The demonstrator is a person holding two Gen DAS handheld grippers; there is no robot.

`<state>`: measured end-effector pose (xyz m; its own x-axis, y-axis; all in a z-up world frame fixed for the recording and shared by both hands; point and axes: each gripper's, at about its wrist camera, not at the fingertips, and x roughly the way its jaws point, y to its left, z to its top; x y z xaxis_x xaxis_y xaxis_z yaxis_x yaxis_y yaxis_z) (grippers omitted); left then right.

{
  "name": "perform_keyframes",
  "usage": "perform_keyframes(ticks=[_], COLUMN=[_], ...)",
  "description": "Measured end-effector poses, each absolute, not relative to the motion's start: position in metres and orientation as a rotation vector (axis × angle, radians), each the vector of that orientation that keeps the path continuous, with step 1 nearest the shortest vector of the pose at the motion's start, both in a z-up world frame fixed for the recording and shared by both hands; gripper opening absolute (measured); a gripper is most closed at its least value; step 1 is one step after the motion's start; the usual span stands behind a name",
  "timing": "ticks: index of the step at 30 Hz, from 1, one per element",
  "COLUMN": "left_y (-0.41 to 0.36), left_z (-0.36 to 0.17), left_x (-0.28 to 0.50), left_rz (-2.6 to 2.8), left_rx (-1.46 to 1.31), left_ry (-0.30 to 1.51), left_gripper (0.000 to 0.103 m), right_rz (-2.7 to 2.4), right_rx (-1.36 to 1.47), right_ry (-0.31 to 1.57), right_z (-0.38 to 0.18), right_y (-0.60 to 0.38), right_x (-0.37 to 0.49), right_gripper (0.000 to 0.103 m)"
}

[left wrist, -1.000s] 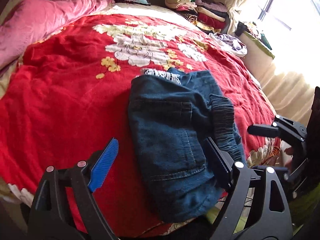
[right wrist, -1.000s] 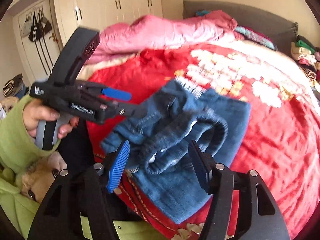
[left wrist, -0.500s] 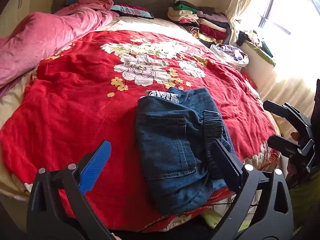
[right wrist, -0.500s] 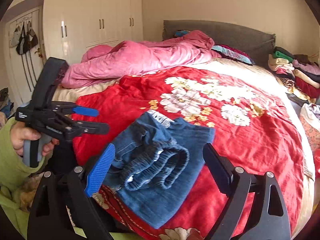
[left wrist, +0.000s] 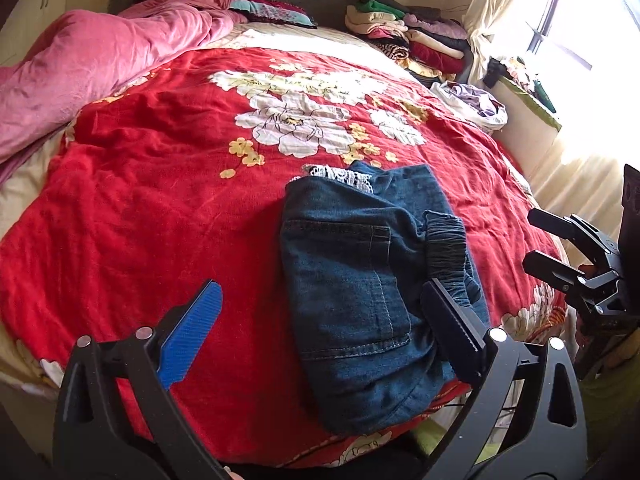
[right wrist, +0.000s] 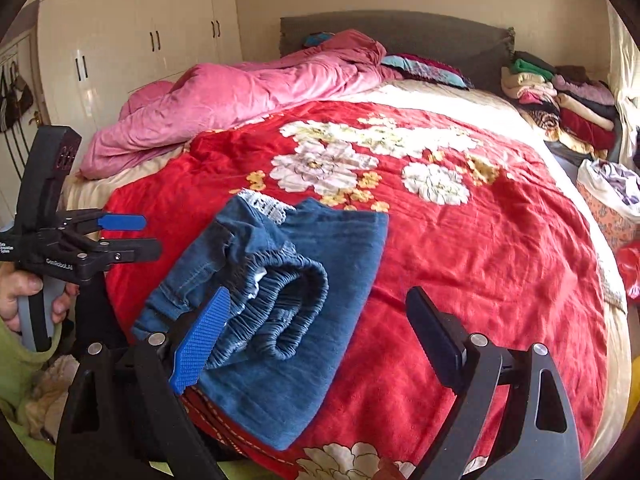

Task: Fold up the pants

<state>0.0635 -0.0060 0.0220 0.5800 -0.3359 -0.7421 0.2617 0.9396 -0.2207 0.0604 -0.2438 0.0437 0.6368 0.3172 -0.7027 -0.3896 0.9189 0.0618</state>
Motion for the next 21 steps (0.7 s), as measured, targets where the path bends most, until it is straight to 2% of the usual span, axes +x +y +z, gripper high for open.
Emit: perform_keyframes(ticks=[21], left_y=[-0.019], left_z=[-0.015], left_x=[0.073], left_rz=[-0.362], left_rx=[-0.127], left_ry=[0.969], left_gripper=[0.093], right_rz=[0.403], right_rx=[-0.029], right_ry=[0.905], right_z=[0.01], right_y=[-0.249], right_x=[0.072], right_gripper=[0.089])
